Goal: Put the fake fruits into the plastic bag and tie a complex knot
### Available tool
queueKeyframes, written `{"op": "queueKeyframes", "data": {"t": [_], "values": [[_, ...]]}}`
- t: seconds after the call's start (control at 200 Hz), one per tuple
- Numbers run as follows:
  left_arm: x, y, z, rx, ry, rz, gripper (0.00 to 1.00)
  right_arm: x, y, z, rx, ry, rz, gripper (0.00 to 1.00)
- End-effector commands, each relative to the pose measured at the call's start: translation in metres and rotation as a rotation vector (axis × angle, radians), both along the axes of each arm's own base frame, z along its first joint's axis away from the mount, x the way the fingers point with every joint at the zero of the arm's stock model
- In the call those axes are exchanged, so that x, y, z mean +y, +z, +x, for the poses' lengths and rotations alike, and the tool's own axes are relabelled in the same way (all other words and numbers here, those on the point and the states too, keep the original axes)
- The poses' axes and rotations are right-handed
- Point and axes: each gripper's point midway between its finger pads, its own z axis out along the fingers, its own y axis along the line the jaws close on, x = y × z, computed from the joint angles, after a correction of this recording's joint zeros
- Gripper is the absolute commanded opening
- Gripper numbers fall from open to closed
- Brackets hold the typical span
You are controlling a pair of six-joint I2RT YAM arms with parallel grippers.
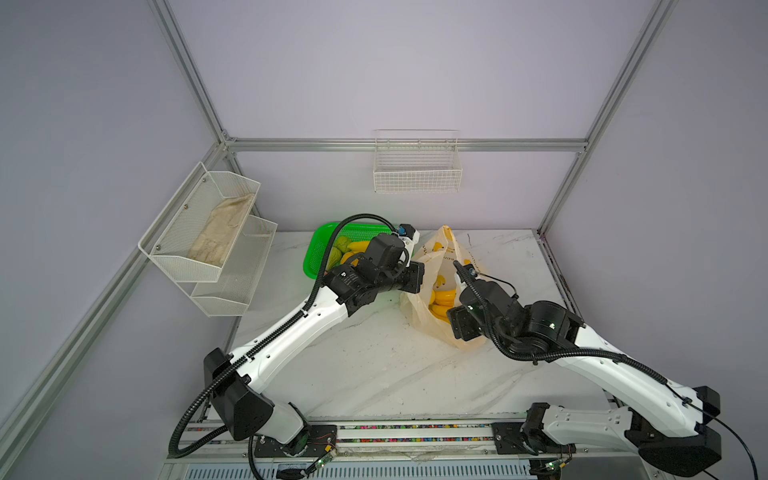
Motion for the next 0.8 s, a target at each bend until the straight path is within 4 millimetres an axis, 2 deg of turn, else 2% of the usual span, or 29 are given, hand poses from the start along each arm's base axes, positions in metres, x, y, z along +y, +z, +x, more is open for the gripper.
{"op": "queueKeyframes", "data": {"t": [0.0, 0.065, 0.145, 0.225, 0.275, 0.29, 0.345, 0.435, 0.51, 0.57, 0.635, 0.72, 0.795], "values": [[0.006, 0.055, 0.002, -0.103, 0.017, -0.072, 0.00, -0.017, 0.002, 0.002, -0.050, -0.088, -0.092, 0.62], [0.008, 0.054, 0.002, -0.104, 0.024, -0.064, 0.00, -0.017, 0.007, 0.002, -0.068, -0.095, -0.095, 0.48], [0.012, 0.055, 0.002, -0.106, 0.033, -0.059, 0.00, -0.018, 0.013, 0.002, -0.084, -0.093, -0.083, 0.23], [0.019, 0.059, 0.000, -0.112, 0.042, -0.066, 0.00, -0.021, 0.036, 0.002, -0.126, -0.095, -0.026, 0.00], [0.023, 0.060, 0.000, -0.109, 0.048, -0.071, 0.00, -0.024, 0.064, 0.002, -0.178, -0.095, 0.038, 0.00], [0.030, 0.073, -0.006, -0.131, 0.049, -0.093, 0.00, -0.024, 0.072, 0.001, -0.190, -0.091, 0.060, 0.00], [0.040, 0.089, -0.012, -0.157, 0.053, -0.119, 0.00, -0.030, 0.108, 0.000, -0.256, -0.097, 0.146, 0.00], [0.054, 0.110, -0.022, -0.187, 0.052, -0.155, 0.00, -0.037, 0.164, 0.000, -0.365, -0.112, 0.269, 0.00], [0.064, 0.121, -0.027, -0.193, 0.044, -0.160, 0.00, -0.048, 0.197, 0.002, -0.441, -0.158, 0.310, 0.00], [0.078, 0.130, -0.025, -0.214, 0.067, -0.153, 0.00, -0.055, 0.215, 0.006, -0.491, -0.197, 0.313, 0.00], [0.101, 0.131, -0.014, -0.225, 0.128, -0.122, 0.00, -0.056, 0.229, 0.012, -0.537, -0.224, 0.295, 0.00], [0.129, 0.127, 0.003, -0.228, 0.223, -0.079, 0.00, -0.054, 0.234, 0.020, -0.562, -0.266, 0.251, 0.00], [0.140, 0.127, 0.008, -0.240, 0.261, -0.077, 0.00, -0.048, 0.236, 0.028, -0.576, -0.282, 0.215, 0.00]]}}
